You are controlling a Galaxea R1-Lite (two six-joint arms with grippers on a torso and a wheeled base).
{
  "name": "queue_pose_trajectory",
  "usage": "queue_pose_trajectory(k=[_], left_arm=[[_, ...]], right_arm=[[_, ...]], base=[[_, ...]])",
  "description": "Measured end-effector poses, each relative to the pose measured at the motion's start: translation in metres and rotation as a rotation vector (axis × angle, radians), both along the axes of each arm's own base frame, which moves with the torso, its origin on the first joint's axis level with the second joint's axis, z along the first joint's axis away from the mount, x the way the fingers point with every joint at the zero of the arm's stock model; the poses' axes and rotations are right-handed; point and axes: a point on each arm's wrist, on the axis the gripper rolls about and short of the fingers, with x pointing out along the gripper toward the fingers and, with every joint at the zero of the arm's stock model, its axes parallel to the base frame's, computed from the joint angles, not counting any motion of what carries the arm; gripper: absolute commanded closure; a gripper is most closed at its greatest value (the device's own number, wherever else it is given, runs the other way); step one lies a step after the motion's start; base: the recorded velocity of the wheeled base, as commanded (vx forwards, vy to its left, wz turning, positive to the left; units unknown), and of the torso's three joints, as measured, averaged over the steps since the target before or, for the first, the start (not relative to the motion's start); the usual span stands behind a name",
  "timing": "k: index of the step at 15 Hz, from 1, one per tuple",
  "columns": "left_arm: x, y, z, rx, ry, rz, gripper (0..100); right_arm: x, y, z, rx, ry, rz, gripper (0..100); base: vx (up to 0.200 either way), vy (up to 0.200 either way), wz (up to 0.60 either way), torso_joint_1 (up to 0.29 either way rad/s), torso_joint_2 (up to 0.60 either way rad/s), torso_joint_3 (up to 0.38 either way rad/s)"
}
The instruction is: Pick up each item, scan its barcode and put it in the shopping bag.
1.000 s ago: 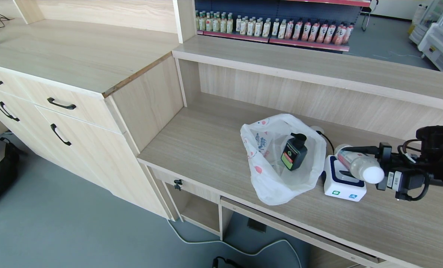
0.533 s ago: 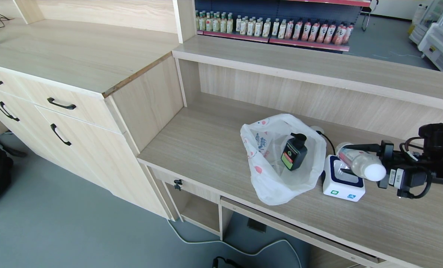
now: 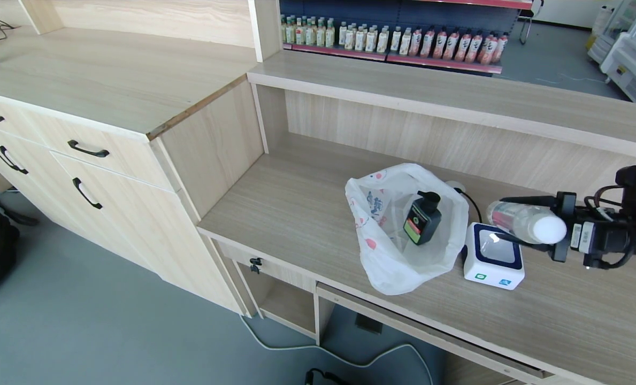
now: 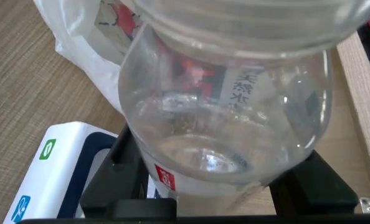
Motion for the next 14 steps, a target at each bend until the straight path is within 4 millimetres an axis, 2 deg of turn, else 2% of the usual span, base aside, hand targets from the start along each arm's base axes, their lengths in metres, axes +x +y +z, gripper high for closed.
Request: queue_pose_trajectory(k=[4,6,7,9,11,12,14], left_arm=[[0.0,0.0,0.0,0.0,0.0,0.0,0],[0.0,0.0,0.0,0.0,0.0,0.0,0],[0.0,0.0,0.0,0.0,0.0,0.0,0],[0.0,0.0,0.0,0.0,0.0,0.0,0],[0.0,0.0,0.0,0.0,0.0,0.0,0],[0.0,0.0,0.0,0.0,0.0,0.0,0],[0.0,0.0,0.0,0.0,0.0,0.0,0]], right_arm=[[-0.039,0.001,0.063,0.312,0.329,-0.149,100],[-0.06,0.0,0.092,0.529,0.5,-0.35,100],[-0.067,0.0,0.103,0.659,0.553,-0.504,100],[-0.078,0.0,0.113,0.88,0.569,-0.812,100],[-0.086,0.002,0.115,1.004,0.505,-1.066,100],[-0.089,0.005,0.114,1.029,0.474,-1.146,100],[-0.092,0.012,0.116,1.044,0.424,-1.158,100]], base=[[0.0,0.0,0.0,0.0,0.0,0.0],[0.0,0.0,0.0,0.0,0.0,0.0],[0.0,0.0,0.0,0.0,0.0,0.0],[0.0,0.0,0.0,0.0,0.0,0.0],[0.0,0.0,0.0,0.0,0.0,0.0],[0.0,0.0,0.0,0.0,0.0,0.0],[0.0,0.0,0.0,0.0,0.0,0.0]])
